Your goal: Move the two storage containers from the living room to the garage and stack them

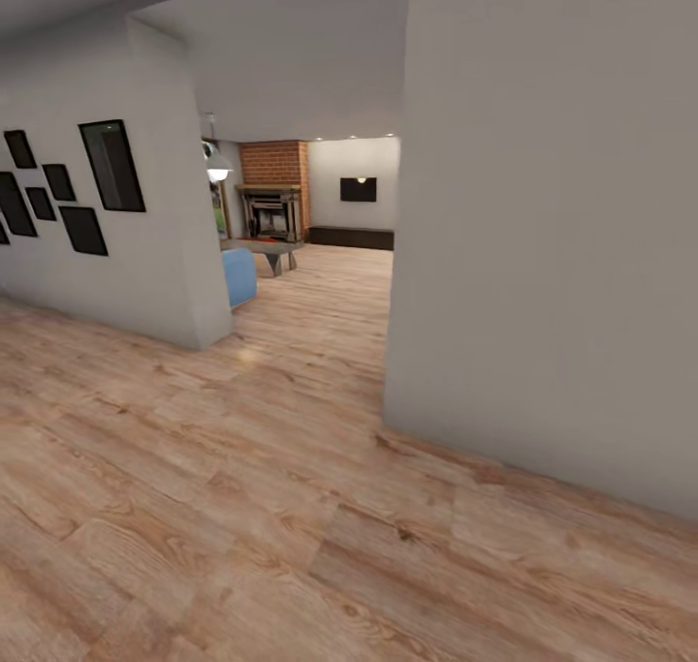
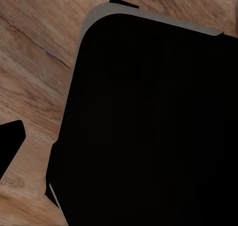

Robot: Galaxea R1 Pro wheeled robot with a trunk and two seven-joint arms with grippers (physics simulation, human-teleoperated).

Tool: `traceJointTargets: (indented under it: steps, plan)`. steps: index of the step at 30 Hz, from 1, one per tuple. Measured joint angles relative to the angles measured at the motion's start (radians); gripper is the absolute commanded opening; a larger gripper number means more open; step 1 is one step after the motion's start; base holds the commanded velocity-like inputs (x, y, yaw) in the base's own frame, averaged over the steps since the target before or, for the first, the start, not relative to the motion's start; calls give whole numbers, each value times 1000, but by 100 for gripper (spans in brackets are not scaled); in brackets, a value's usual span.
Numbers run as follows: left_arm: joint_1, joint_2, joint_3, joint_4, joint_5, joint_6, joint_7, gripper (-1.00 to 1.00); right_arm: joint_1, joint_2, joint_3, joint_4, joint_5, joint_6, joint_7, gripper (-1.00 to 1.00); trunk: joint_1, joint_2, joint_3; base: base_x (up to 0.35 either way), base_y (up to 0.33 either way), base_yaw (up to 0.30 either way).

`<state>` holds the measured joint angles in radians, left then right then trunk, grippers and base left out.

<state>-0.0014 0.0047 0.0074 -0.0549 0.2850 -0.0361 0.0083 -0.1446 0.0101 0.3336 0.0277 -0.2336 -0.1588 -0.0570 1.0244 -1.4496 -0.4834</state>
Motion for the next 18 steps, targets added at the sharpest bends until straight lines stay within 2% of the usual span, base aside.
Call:
traceJointTargets:
  steps: [18]
  plan:
    - [0,0,0,0,0,0,0,100,0,0,-1,0,-5,0,0,100,0,0,0,323,0,274]
